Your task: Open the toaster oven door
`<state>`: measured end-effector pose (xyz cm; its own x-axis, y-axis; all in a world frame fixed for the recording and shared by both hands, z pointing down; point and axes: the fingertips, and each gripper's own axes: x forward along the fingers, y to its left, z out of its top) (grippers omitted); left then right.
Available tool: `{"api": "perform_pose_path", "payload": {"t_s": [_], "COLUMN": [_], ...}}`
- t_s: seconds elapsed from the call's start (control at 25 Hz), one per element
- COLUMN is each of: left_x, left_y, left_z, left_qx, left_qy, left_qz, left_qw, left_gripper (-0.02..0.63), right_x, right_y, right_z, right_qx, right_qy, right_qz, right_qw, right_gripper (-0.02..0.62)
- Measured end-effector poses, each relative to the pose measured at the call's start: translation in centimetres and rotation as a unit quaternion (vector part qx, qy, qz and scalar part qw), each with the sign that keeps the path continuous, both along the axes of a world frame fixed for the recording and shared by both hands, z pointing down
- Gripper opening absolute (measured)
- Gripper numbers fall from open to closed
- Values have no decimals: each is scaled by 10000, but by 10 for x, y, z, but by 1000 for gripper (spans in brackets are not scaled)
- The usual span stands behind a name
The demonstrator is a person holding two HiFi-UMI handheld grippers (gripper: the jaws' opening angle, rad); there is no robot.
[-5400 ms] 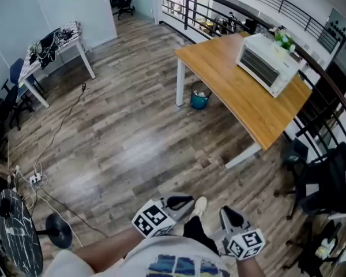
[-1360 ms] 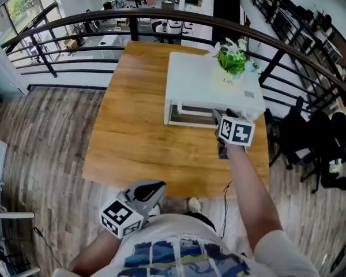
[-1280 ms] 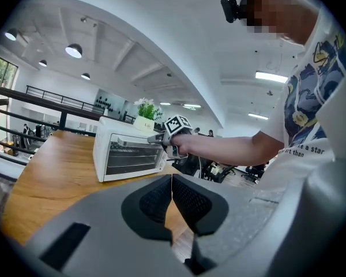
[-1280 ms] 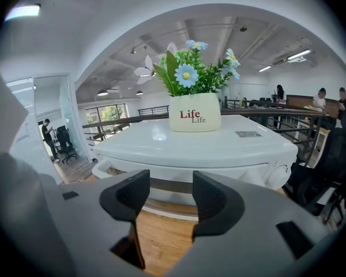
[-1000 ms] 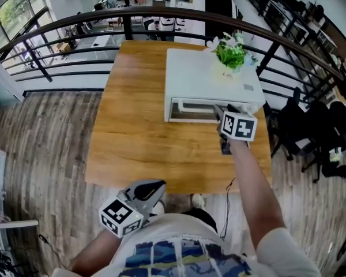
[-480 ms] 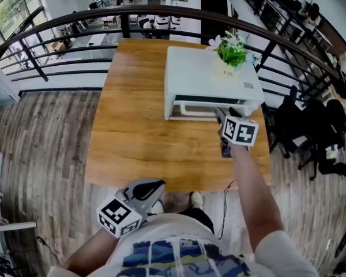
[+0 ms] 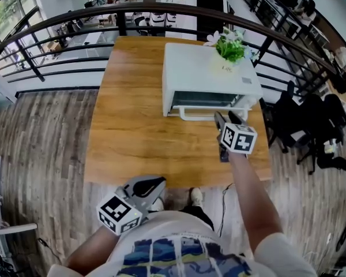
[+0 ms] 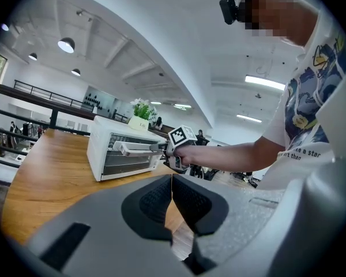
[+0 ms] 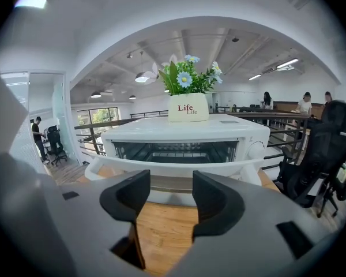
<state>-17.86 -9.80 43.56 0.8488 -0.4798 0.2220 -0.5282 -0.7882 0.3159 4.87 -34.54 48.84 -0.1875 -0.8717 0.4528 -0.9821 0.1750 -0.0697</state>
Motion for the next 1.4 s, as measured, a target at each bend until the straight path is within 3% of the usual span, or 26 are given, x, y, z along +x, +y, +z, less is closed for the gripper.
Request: {"api": "perform_pose_path", "payload": {"t_s": [1.4], "left_x": [11], "left_y": [12], "left_z": [1], "left_qx": [-69], "left_qy": [-23], "left_qz": [204], "left_qw": [9998], "left_gripper": [5], "right_x": [8], "right_y": [83], "right_z": [82], "right_qx": [-261], "right_qy": [86], "right_qz": [154], "right_qw": [9995], "right_gripper": [227]}}
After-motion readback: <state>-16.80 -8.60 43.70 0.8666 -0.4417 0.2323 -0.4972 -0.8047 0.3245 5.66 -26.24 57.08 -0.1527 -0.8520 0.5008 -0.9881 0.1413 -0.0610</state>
